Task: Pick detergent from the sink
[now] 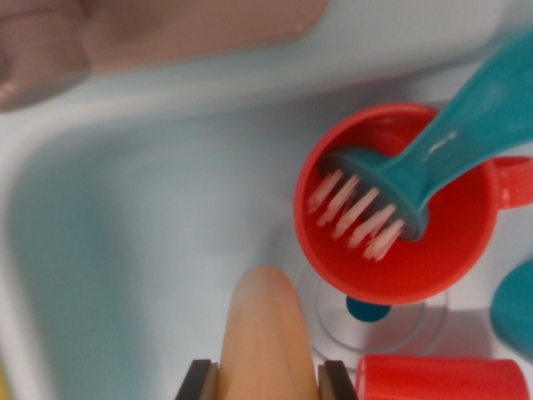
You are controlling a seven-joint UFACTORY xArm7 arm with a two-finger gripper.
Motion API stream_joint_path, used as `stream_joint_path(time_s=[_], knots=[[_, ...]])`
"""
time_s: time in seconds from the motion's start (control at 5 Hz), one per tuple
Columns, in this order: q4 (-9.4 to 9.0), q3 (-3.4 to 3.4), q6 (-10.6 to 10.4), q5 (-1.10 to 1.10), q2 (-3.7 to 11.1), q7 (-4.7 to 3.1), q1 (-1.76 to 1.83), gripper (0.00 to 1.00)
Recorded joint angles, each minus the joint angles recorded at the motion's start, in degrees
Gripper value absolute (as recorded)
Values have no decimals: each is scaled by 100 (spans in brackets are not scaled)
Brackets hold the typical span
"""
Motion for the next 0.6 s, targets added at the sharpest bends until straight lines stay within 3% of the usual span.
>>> stream_joint_path(time_s=[0.2, 0.4, 0.6], knots=[[123, 0, 158, -3, -34, 3, 0, 100], [123, 0, 158, -3, -34, 3, 0, 100], [268, -1, 343, -7, -75, 6, 1, 100]])
